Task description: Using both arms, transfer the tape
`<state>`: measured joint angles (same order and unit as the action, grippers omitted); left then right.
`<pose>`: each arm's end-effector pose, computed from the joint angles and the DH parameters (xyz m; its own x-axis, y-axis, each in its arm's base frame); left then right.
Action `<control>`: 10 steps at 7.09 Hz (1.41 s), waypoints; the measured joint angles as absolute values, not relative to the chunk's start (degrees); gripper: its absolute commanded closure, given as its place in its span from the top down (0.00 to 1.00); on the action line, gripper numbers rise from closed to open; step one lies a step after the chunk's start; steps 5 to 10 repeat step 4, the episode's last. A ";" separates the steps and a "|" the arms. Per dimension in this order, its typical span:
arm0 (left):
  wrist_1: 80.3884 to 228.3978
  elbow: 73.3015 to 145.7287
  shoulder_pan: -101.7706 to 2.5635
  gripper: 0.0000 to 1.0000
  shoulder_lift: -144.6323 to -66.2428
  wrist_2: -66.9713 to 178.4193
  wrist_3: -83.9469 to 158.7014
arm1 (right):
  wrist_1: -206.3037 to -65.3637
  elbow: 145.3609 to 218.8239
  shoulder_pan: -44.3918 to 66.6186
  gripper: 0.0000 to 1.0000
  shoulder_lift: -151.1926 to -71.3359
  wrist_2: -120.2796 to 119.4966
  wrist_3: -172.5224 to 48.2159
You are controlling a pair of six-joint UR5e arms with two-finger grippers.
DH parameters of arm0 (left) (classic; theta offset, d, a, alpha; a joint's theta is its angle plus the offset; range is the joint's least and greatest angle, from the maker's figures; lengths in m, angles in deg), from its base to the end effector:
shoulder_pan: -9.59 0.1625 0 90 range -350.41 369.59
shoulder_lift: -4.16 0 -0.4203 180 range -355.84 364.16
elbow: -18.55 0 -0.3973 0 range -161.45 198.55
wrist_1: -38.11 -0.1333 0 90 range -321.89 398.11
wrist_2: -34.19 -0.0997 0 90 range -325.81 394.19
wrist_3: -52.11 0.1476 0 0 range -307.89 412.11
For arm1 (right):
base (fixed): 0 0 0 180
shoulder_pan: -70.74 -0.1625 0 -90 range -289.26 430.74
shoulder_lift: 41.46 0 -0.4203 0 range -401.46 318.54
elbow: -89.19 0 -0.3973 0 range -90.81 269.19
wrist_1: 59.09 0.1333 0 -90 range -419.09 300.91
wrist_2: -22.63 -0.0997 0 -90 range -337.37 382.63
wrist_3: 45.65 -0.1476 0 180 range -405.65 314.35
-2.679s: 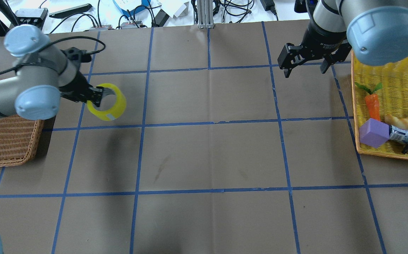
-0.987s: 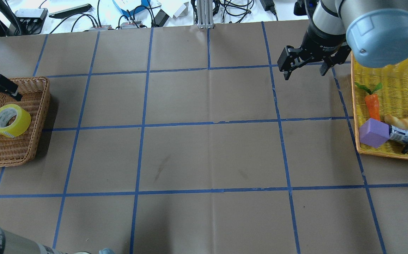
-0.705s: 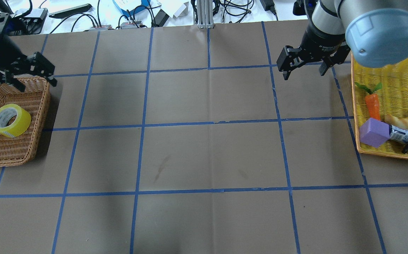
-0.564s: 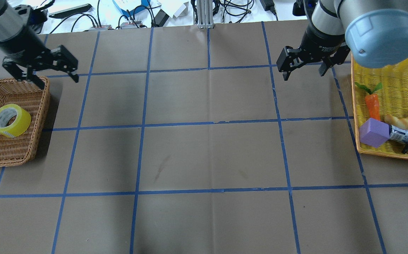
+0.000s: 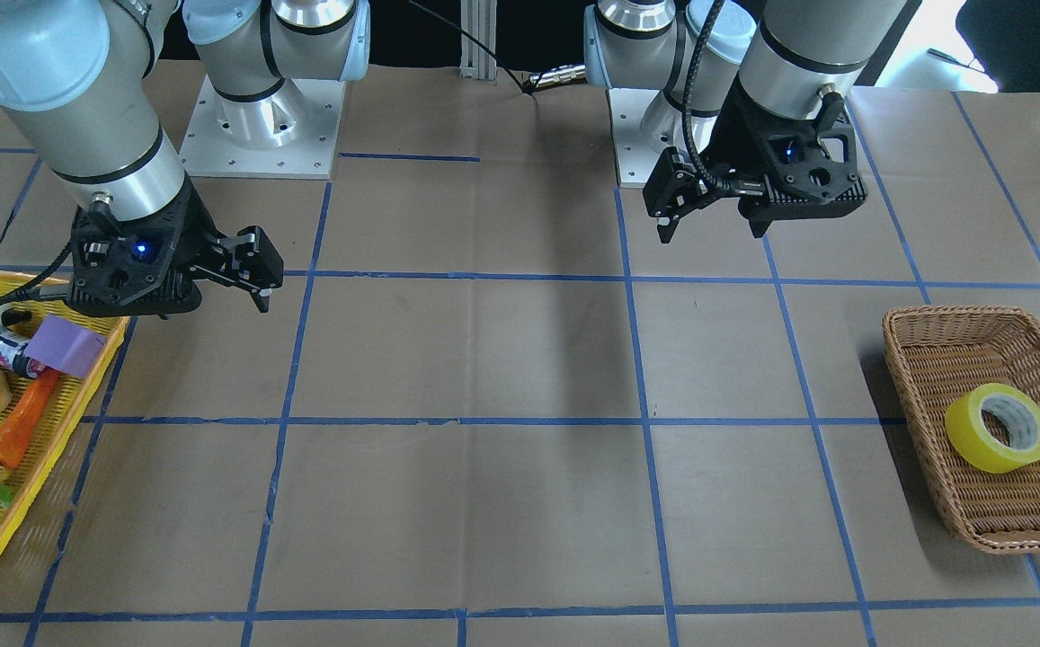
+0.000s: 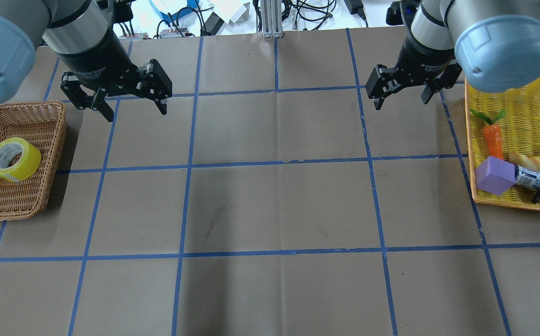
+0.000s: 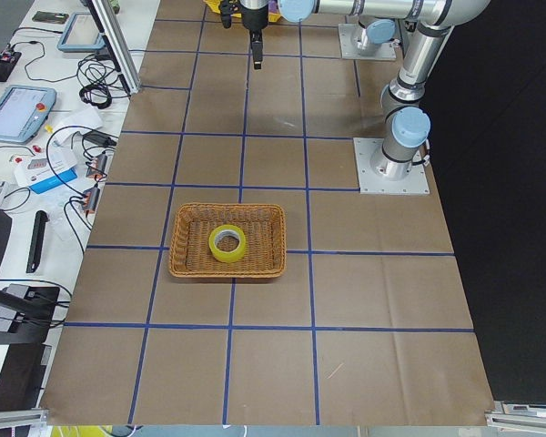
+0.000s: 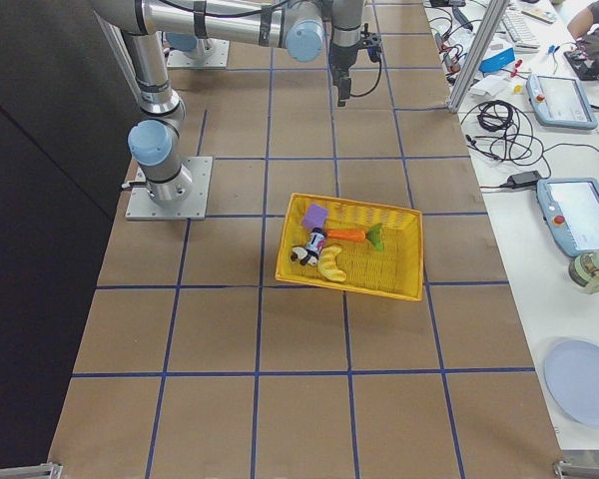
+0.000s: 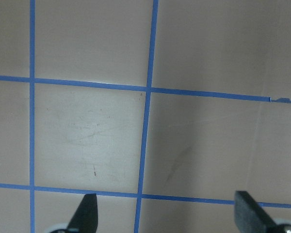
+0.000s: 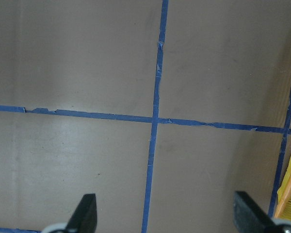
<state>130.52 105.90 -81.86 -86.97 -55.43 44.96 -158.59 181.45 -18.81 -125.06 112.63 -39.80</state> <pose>-0.1470 -0.4993 0.4441 -0.9950 -0.0994 0.0046 -0.0993 0.9949 0.0162 0.1290 -0.5425 0.3742 -0.9956 -0.0941 0.0015 -0.0941 0.9955 -0.0146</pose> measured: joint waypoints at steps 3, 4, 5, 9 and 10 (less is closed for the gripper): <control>130.99 105.48 -81.86 1.00 -86.95 -55.41 45.19 | -158.83 181.96 -18.81 1.00 -125.12 112.63 -39.93; 131.01 105.47 -81.79 1.00 -86.97 -55.29 45.79 | -158.84 181.98 -18.82 1.00 -125.12 112.63 -39.94; 131.01 105.47 -81.79 1.00 -86.97 -55.29 45.79 | -158.84 181.98 -18.82 1.00 -125.12 112.63 -39.94; 131.01 105.47 -81.79 1.00 -86.97 -55.29 45.79 | -158.84 181.98 -18.82 1.00 -125.12 112.63 -39.94; 131.01 105.47 -81.79 1.00 -86.97 -55.29 45.79 | -158.84 181.98 -18.82 1.00 -125.12 112.63 -39.94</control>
